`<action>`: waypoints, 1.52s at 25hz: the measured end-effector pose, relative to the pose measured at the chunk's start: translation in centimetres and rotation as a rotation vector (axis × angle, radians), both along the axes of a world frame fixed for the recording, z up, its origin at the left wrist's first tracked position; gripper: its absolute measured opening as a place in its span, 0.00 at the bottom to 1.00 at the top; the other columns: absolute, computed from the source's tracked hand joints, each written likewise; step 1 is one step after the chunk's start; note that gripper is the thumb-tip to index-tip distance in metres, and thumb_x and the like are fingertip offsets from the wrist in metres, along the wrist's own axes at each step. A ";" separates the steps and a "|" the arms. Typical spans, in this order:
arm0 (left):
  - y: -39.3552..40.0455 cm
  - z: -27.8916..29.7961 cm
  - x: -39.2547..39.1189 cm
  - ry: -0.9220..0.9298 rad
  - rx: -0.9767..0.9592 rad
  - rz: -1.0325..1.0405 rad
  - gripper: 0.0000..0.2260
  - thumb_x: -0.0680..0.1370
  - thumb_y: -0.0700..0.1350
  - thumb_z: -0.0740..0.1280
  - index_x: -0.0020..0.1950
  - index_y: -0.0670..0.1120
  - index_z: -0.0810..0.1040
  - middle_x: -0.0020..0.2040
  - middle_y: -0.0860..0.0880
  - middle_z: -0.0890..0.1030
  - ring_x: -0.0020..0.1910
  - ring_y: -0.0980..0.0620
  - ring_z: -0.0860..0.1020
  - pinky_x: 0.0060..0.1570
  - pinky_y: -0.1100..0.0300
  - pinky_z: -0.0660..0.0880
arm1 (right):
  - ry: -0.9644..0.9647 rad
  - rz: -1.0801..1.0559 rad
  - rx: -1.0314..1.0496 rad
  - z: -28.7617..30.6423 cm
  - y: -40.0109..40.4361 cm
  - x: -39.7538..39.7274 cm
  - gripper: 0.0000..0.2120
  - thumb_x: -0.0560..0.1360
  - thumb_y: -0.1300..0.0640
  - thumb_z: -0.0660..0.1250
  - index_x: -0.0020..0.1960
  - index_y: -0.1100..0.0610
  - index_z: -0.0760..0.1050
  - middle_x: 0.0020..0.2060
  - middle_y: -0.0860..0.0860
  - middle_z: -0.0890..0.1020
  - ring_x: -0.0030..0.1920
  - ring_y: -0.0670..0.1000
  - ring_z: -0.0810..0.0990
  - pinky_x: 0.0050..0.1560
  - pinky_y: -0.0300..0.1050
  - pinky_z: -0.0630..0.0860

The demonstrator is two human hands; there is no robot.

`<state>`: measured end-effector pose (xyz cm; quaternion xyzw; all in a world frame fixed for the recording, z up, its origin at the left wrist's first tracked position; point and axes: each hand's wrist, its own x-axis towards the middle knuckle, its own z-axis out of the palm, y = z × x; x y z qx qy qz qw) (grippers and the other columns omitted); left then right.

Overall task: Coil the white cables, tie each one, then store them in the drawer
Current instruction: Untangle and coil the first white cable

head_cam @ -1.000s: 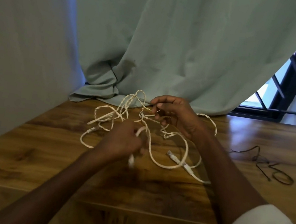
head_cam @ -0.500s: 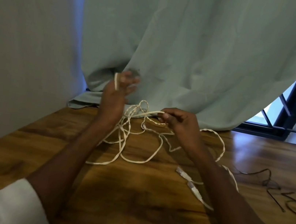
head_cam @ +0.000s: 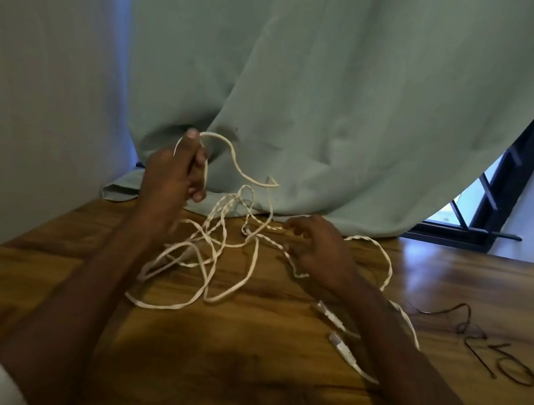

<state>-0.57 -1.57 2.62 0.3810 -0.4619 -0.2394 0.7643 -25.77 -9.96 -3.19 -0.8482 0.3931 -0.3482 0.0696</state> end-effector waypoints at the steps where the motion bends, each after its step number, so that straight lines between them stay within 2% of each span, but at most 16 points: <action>1: 0.1 -0.3 0.6 -0.039 0.039 -0.036 0.21 0.86 0.59 0.60 0.38 0.49 0.76 0.25 0.51 0.66 0.22 0.53 0.63 0.24 0.61 0.63 | -0.073 -0.014 -0.041 0.1 0.1 0.1 0.16 0.76 0.56 0.75 0.63 0.46 0.80 0.55 0.44 0.79 0.57 0.45 0.78 0.58 0.49 0.77; 4: 0.6 -1.0 0.3 -0.190 0.155 -0.111 0.26 0.85 0.61 0.58 0.36 0.47 0.77 0.22 0.50 0.63 0.18 0.54 0.60 0.23 0.66 0.59 | -0.404 0.026 -0.295 1.7 1.7 1.4 0.18 0.77 0.61 0.72 0.65 0.50 0.77 0.58 0.45 0.78 0.58 0.44 0.77 0.57 0.45 0.76; 5: 0.8 -1.0 0.0 -0.182 0.169 -0.168 0.27 0.86 0.60 0.57 0.36 0.44 0.76 0.21 0.49 0.61 0.17 0.54 0.59 0.22 0.68 0.58 | -0.432 0.088 -0.320 2.2 2.2 2.3 0.20 0.78 0.60 0.71 0.68 0.50 0.76 0.62 0.46 0.77 0.63 0.46 0.76 0.62 0.44 0.74; 7: 1.0 -0.6 -0.2 -0.151 0.210 -0.323 0.29 0.86 0.60 0.54 0.36 0.41 0.75 0.20 0.49 0.59 0.16 0.55 0.57 0.21 0.70 0.57 | -0.315 0.229 -0.236 3.2 2.9 4.5 0.22 0.80 0.53 0.69 0.73 0.49 0.72 0.69 0.46 0.76 0.70 0.47 0.73 0.69 0.43 0.69; 9: 1.4 -0.4 -0.4 -0.095 0.277 -0.516 0.30 0.86 0.61 0.52 0.36 0.40 0.75 0.19 0.49 0.59 0.15 0.55 0.57 0.20 0.70 0.53 | -0.226 0.326 -0.093 4.0 3.0 6.3 0.16 0.81 0.51 0.68 0.68 0.50 0.77 0.62 0.47 0.83 0.63 0.46 0.80 0.65 0.44 0.74; 11: 1.7 -0.3 -0.4 -0.016 0.292 -0.664 0.27 0.86 0.58 0.54 0.38 0.40 0.76 0.20 0.49 0.60 0.16 0.55 0.59 0.21 0.66 0.51 | -0.391 0.411 0.004 4.7 2.7 7.1 0.07 0.82 0.55 0.67 0.53 0.55 0.83 0.41 0.49 0.86 0.41 0.47 0.83 0.47 0.48 0.79; 13: 1.6 -0.4 -0.7 -0.025 0.259 -0.721 0.22 0.85 0.55 0.57 0.42 0.40 0.77 0.22 0.49 0.63 0.19 0.53 0.63 0.21 0.64 0.58 | -0.534 0.401 0.007 4.6 2.2 7.0 0.10 0.82 0.59 0.66 0.46 0.56 0.83 0.32 0.48 0.82 0.32 0.47 0.79 0.39 0.49 0.76; 16: 1.3 -0.5 -0.7 -0.182 0.232 -0.721 0.20 0.85 0.51 0.58 0.47 0.37 0.80 0.27 0.44 0.68 0.24 0.50 0.69 0.26 0.60 0.70 | -0.602 0.274 -0.171 4.6 2.0 6.1 0.08 0.82 0.58 0.68 0.48 0.55 0.85 0.36 0.46 0.83 0.37 0.46 0.81 0.42 0.48 0.77; 20: 0.6 -0.9 -0.7 -0.316 0.385 -0.691 0.19 0.86 0.47 0.58 0.44 0.36 0.77 0.32 0.41 0.71 0.28 0.48 0.73 0.36 0.55 0.78 | -0.749 0.142 -0.285 5.6 1.7 5.1 0.06 0.80 0.55 0.71 0.50 0.54 0.86 0.35 0.40 0.82 0.36 0.45 0.79 0.40 0.44 0.75; 22: 0.0 -1.2 -1.4 -0.375 0.395 -0.613 0.18 0.86 0.45 0.58 0.40 0.38 0.75 0.33 0.39 0.72 0.30 0.47 0.73 0.44 0.54 0.78 | -0.822 0.100 -0.268 6.1 1.0 4.4 0.06 0.80 0.54 0.71 0.50 0.54 0.87 0.36 0.40 0.83 0.38 0.44 0.80 0.42 0.44 0.76; 23: -0.2 -1.2 -1.9 -0.352 0.381 -0.613 0.19 0.86 0.46 0.58 0.38 0.40 0.74 0.31 0.41 0.70 0.30 0.48 0.71 0.43 0.54 0.76 | -0.842 0.082 -0.230 6.2 0.5 4.0 0.07 0.80 0.53 0.71 0.50 0.53 0.87 0.35 0.41 0.83 0.37 0.45 0.80 0.42 0.46 0.76; 26: -0.2 -0.4 -2.5 -0.117 0.299 -0.808 0.20 0.86 0.49 0.56 0.36 0.46 0.73 0.25 0.52 0.65 0.25 0.54 0.64 0.30 0.62 0.67 | -0.667 -0.017 -0.127 5.3 -0.7 3.1 0.08 0.81 0.52 0.69 0.47 0.50 0.86 0.32 0.47 0.83 0.35 0.50 0.80 0.40 0.49 0.74; 29: -0.6 1.4 -2.5 0.137 0.198 -0.984 0.18 0.86 0.50 0.55 0.41 0.46 0.73 0.26 0.54 0.66 0.23 0.57 0.57 0.24 0.65 0.57 | -0.327 -0.091 -0.182 3.4 -0.3 4.0 0.10 0.83 0.48 0.66 0.50 0.48 0.85 0.40 0.49 0.86 0.43 0.53 0.83 0.41 0.46 0.72; 33: -1.8 2.0 -1.9 0.356 0.083 -0.822 0.17 0.87 0.48 0.53 0.50 0.41 0.77 0.22 0.53 0.66 0.16 0.57 0.62 0.19 0.67 0.62 | -0.029 -0.098 -0.276 2.9 1.0 5.6 0.16 0.85 0.41 0.59 0.55 0.49 0.82 0.42 0.51 0.85 0.43 0.55 0.83 0.40 0.48 0.74; 36: -2.4 0.9 -0.7 0.477 0.029 -0.648 0.17 0.88 0.47 0.53 0.54 0.39 0.78 0.22 0.53 0.68 0.21 0.58 0.70 0.24 0.68 0.69 | 0.100 0.058 -0.276 2.3 2.2 6.6 0.13 0.84 0.44 0.61 0.57 0.49 0.80 0.44 0.53 0.85 0.44 0.56 0.83 0.40 0.47 0.72; 38: -2.3 0.5 0.5 0.575 -0.017 -0.620 0.17 0.88 0.47 0.54 0.52 0.40 0.78 0.24 0.53 0.74 0.28 0.55 0.81 0.30 0.65 0.79 | 0.178 0.151 -0.299 2.0 3.0 7.3 0.11 0.83 0.46 0.62 0.58 0.48 0.80 0.46 0.51 0.85 0.45 0.55 0.83 0.41 0.46 0.69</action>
